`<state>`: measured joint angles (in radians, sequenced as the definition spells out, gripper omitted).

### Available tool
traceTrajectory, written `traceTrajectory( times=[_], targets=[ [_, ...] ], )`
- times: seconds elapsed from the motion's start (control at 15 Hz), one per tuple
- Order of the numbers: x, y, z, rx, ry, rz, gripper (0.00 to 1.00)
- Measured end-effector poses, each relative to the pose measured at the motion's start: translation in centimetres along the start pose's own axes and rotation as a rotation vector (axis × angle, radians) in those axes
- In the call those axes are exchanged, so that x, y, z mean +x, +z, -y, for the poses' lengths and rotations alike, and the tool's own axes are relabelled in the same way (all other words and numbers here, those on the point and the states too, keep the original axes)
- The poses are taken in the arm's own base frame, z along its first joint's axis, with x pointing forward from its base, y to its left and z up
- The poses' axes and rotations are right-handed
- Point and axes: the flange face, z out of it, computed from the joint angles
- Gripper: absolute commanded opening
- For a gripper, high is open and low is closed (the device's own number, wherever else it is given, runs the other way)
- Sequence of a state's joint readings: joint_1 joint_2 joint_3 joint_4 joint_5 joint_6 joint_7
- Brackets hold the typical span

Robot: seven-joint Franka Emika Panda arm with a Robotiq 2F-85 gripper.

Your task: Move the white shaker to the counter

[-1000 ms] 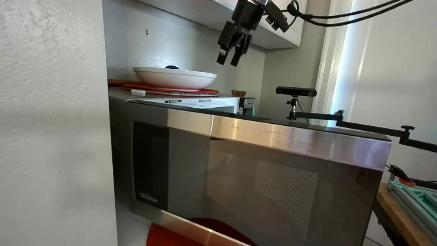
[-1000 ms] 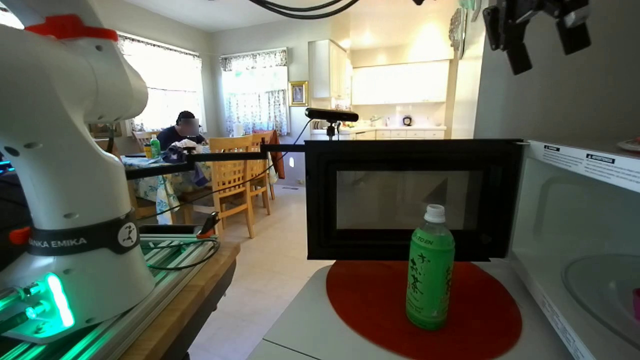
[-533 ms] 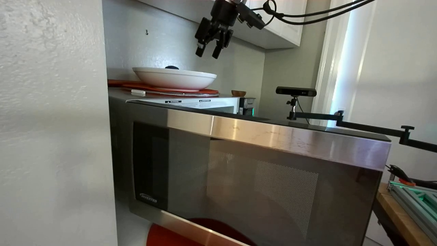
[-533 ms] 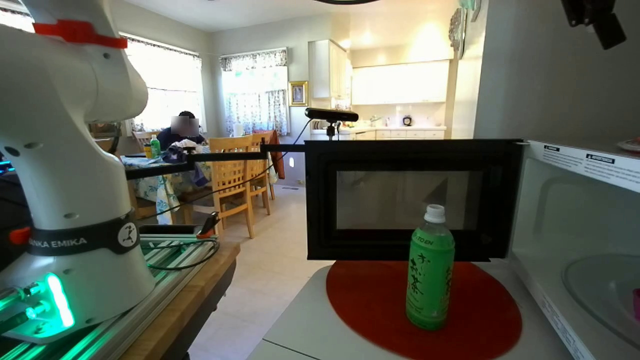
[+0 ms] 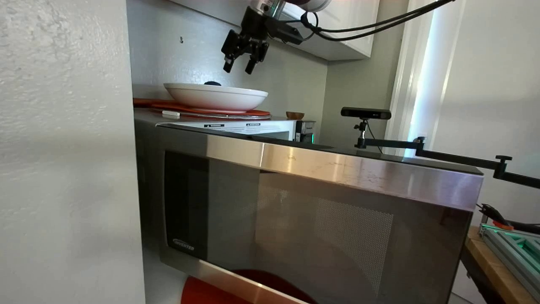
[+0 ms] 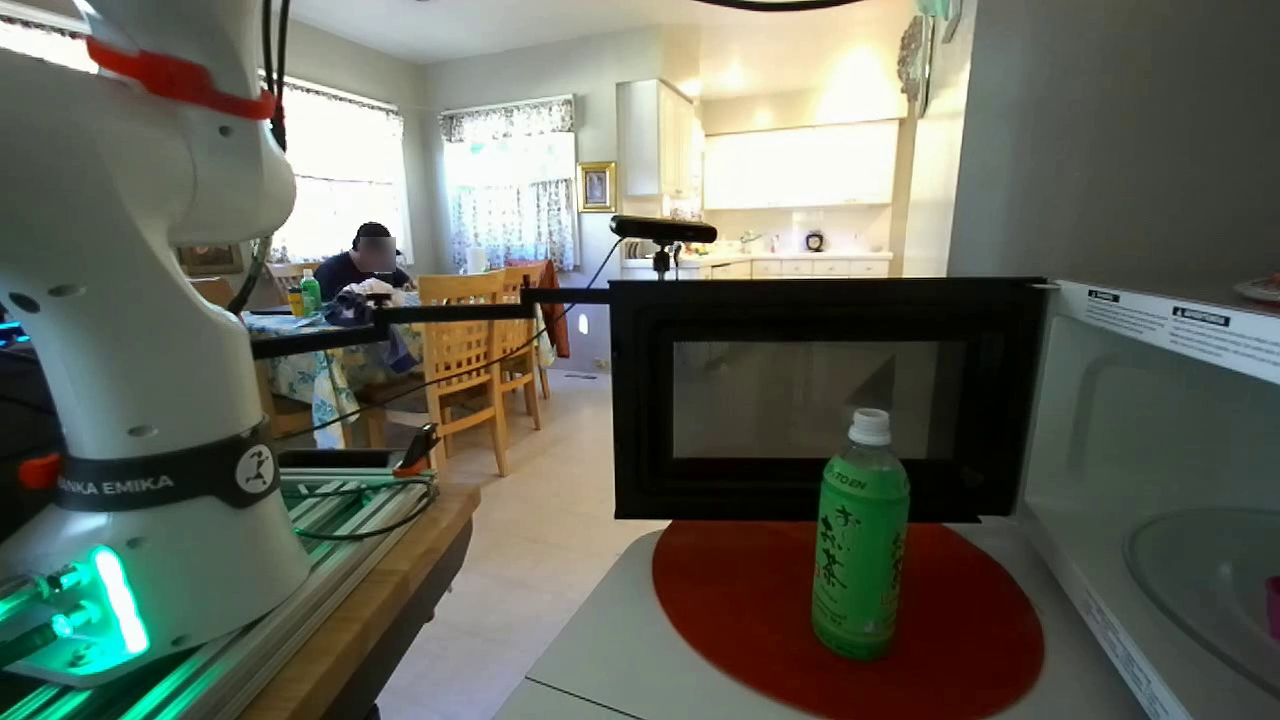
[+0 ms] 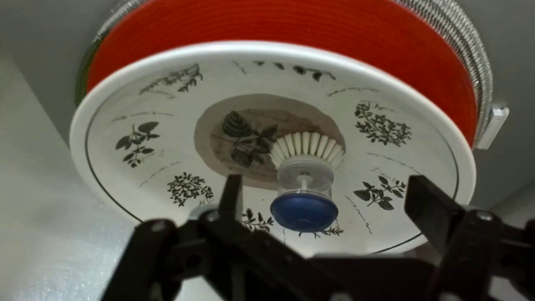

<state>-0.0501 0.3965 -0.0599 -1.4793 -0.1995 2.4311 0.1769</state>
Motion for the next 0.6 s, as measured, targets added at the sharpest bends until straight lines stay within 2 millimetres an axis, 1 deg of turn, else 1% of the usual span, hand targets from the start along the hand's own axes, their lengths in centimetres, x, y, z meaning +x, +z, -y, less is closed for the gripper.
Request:
traceTrajectory(
  times=[0.4, 0.6],
  targets=[
    [2.3, 3.8, -0.1, -0.016, 0.008, -0.033, 1.0],
    [3.2, 5.1, 0.1, -0.018, 0.011, -0.053, 1.0]
  ],
)
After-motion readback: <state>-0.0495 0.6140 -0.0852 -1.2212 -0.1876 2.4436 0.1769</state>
